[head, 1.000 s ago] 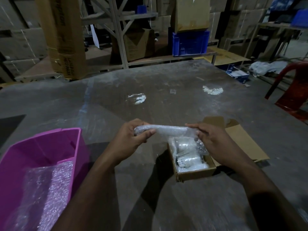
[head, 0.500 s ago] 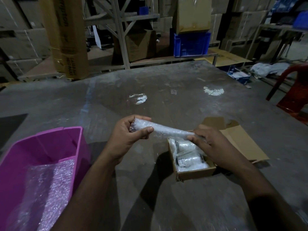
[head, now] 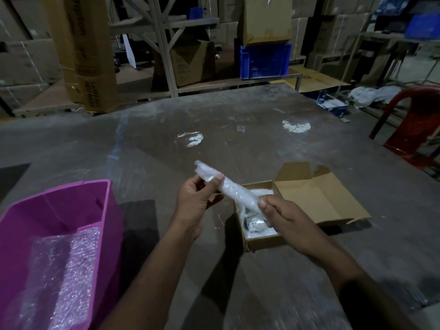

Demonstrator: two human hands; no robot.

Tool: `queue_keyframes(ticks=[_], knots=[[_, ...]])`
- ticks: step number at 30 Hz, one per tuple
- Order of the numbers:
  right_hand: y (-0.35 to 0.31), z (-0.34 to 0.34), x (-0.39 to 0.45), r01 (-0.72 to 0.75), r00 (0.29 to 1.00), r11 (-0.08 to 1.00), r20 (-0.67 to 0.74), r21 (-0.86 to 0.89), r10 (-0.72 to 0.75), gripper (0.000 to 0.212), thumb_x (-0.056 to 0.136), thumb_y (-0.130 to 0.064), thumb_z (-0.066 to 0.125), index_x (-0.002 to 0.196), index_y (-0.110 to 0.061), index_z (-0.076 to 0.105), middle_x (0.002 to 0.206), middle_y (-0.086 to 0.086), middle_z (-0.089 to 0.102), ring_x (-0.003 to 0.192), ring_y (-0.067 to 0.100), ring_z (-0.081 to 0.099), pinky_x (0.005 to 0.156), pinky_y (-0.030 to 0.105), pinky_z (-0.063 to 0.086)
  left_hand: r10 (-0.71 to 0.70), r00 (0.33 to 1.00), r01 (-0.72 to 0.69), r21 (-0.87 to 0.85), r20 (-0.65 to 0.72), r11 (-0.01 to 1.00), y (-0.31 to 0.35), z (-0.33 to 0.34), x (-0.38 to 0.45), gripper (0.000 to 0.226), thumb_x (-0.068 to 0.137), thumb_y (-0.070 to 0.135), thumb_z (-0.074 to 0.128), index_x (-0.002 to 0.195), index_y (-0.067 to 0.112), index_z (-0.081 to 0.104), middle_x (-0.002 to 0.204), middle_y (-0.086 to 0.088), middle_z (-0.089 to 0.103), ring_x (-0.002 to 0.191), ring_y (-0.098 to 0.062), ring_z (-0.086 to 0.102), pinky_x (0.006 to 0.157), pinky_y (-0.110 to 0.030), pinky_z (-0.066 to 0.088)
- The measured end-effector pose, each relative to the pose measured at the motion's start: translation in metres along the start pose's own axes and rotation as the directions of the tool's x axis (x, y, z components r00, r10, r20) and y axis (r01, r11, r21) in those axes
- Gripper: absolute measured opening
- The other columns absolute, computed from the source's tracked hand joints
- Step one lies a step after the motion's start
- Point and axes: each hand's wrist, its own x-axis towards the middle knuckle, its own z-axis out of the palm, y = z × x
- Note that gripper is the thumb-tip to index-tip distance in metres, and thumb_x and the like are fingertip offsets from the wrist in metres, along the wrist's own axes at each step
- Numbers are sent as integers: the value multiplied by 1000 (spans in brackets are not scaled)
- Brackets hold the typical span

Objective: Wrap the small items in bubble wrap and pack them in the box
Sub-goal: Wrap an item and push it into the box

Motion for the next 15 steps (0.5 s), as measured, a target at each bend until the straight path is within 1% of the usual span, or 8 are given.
queue_keyframes(ticks=[1, 2, 4, 6, 8, 11, 13, 15], knots=[[2, 0, -3, -10, 1000, 1000, -12, -15, 10, 25, 101, -46, 48, 104, -29, 66, 75, -17, 56, 68, 4, 53, 65, 23, 44, 11, 999, -10, 41, -34, 999, -3, 1, 1, 8, 90, 16, 73, 96, 13, 70, 88, 0, 74, 80, -10, 70, 73, -26, 58], [5, 0, -6, -25, 999, 999, -30, -32, 24, 25, 99, -47, 54, 119, -37, 65, 84, -17, 60, 76, 2, 58, 70, 20, 46, 21, 998, -16, 67, -66, 998, -5, 3, 1, 6, 91, 13, 72, 96, 12, 70, 86, 0, 74, 78, -10, 69, 74, -26, 59], [9, -2, -11, -5, 996, 998, -93, -70, -2, 41, 94, -39, 68, 133, -45, 57, 104, -20, 60, 94, -2, 59, 78, 12, 46, 33, 993, -23, 88, -116, 996, -10, 7, 2, 5, 91, 10, 72, 95, 9, 69, 83, -1, 72, 71, -8, 67, 70, -24, 59], [11, -2, -17, 60, 988, 992, -134, -111, -75, 49, 92, -24, 72, 135, -43, 59, 117, -21, 57, 107, -4, 57, 85, 6, 42, 34, 989, -18, 107, -146, 994, -15, 12, 4, 7, 90, 7, 72, 96, 8, 69, 83, -2, 72, 68, -7, 67, 65, -22, 57], [15, -2, -22, 77, 983, 988, -158, -136, -98, 44, 94, -16, 70, 131, -38, 64, 120, -21, 58, 113, -4, 56, 89, 5, 41, 24, 987, -3, 131, -156, 991, -21, 16, 7, 9, 90, 4, 72, 98, 7, 69, 83, -3, 71, 65, -5, 66, 62, -19, 56], [25, -3, -32, 43, 983, 984, -166, -171, -72, 31, 97, -16, 65, 124, -31, 71, 116, -19, 61, 110, -3, 58, 91, 14, 47, 2, 990, 29, 215, -141, 976, -32, 21, 12, 12, 89, 4, 74, 98, 11, 70, 81, -1, 71, 63, -4, 64, 55, -16, 51], [33, -4, -40, 23, 984, 975, -168, -223, -62, 28, 99, -18, 61, 122, -30, 71, 115, -19, 59, 109, -2, 58, 92, 22, 49, -11, 993, 47, 320, -115, 946, -40, 25, 15, 17, 88, 6, 75, 102, 14, 70, 79, 3, 70, 58, 2, 59, 50, -13, 45], [40, -8, -47, -18, 979, 964, -202, -265, -37, 27, 101, -18, 59, 122, -29, 70, 111, -18, 57, 106, -1, 57, 90, 26, 51, -27, 996, 56, 372, -83, 927, -45, 29, 18, 20, 88, 3, 73, 104, 13, 66, 77, 4, 65, 51, 6, 54, 45, -13, 41]])
